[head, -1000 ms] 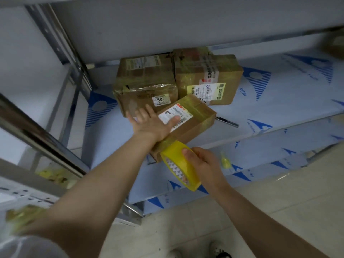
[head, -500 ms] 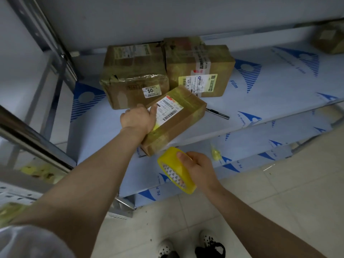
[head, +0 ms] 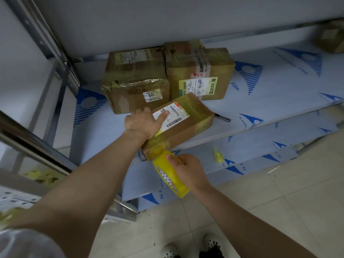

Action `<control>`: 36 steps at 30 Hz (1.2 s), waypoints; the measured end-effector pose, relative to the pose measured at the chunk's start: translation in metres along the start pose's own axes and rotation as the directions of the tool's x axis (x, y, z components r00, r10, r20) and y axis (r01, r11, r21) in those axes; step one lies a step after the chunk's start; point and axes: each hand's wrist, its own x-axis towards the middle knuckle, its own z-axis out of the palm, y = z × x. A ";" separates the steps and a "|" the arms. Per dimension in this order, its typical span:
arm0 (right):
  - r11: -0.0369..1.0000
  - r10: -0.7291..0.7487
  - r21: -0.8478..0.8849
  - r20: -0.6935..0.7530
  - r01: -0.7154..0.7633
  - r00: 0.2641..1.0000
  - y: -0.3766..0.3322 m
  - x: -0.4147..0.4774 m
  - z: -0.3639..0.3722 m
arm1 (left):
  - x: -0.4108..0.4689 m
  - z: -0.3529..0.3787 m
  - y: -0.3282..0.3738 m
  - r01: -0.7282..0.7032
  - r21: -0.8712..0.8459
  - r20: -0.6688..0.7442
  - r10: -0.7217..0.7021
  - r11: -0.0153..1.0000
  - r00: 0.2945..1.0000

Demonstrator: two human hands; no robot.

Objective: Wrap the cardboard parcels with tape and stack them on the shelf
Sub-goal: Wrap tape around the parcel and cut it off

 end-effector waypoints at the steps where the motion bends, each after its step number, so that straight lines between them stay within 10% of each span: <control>1: 1.000 0.007 -0.001 0.005 -0.007 1.000 -0.001 0.000 0.000 | -0.002 -0.002 0.002 0.008 0.031 0.020 -0.008 0.999 1.000; 6: 1.000 0.007 -0.021 0.044 -0.007 0.999 -0.006 0.000 0.000 | -0.012 -0.011 0.008 -0.021 0.215 -0.079 0.038 0.976 0.996; 17: 0.998 0.011 0.066 0.065 -0.015 0.998 -0.001 0.006 -0.001 | -0.027 -0.021 -0.013 0.068 -0.246 0.182 -0.023 0.967 0.983; 36: 0.962 -0.008 0.252 0.406 -0.104 0.914 -0.007 -0.020 -0.040 | -0.062 -0.028 -0.012 -0.108 -0.006 0.196 0.107 0.994 0.975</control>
